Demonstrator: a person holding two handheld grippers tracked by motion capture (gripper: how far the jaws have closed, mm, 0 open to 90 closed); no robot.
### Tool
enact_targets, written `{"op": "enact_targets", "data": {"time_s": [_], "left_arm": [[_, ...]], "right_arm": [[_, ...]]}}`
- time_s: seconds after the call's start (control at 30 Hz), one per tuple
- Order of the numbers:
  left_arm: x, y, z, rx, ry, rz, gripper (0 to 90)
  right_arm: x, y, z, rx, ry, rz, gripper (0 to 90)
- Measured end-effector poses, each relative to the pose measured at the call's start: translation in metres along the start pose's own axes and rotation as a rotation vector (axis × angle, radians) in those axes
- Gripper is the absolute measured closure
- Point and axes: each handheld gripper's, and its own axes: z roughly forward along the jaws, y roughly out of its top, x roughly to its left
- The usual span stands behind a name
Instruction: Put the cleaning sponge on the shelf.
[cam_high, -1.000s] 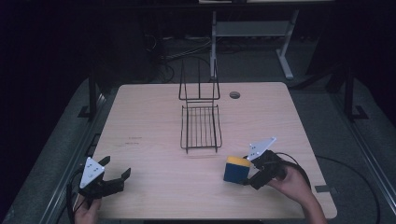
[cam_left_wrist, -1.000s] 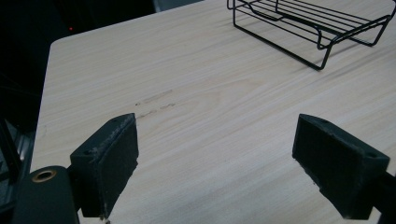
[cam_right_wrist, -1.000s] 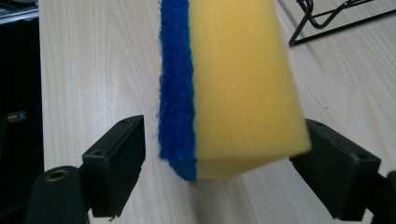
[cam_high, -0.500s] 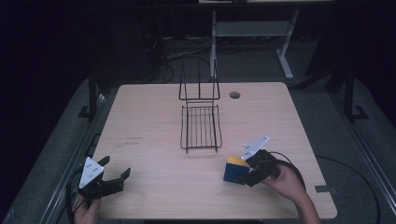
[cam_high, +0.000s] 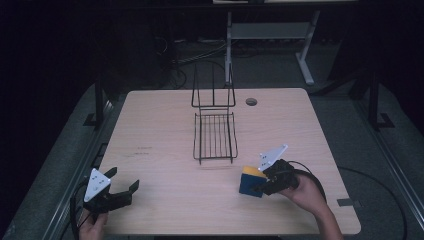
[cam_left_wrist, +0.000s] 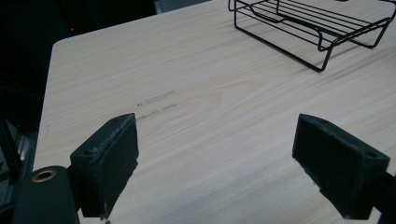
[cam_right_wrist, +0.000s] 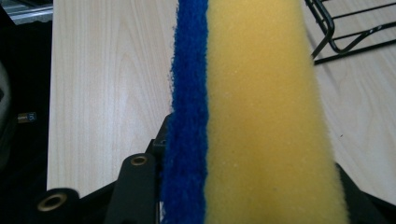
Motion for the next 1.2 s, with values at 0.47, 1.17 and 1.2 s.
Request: {"op": "enact_targets", "data": {"time_s": [0.47,1.17,1.2], "left_arm": [[0.001,0.0,0.0,0.0,0.0,-0.002,13.9],[0.0,0.0,0.001,-0.001,-0.002,-0.004,13.9],[0.0,0.0,0.001,0.0,-0.002,-0.002,13.9]], "right_arm": [[-0.006,0.02,-0.001,-0.009,0.035,-0.035,56.5],[-0.025,0.051,-0.001,-0.02,0.049,-0.08,56.6],[-0.026,0.052,-0.001,-0.019,0.05,-0.081,56.6]]}}
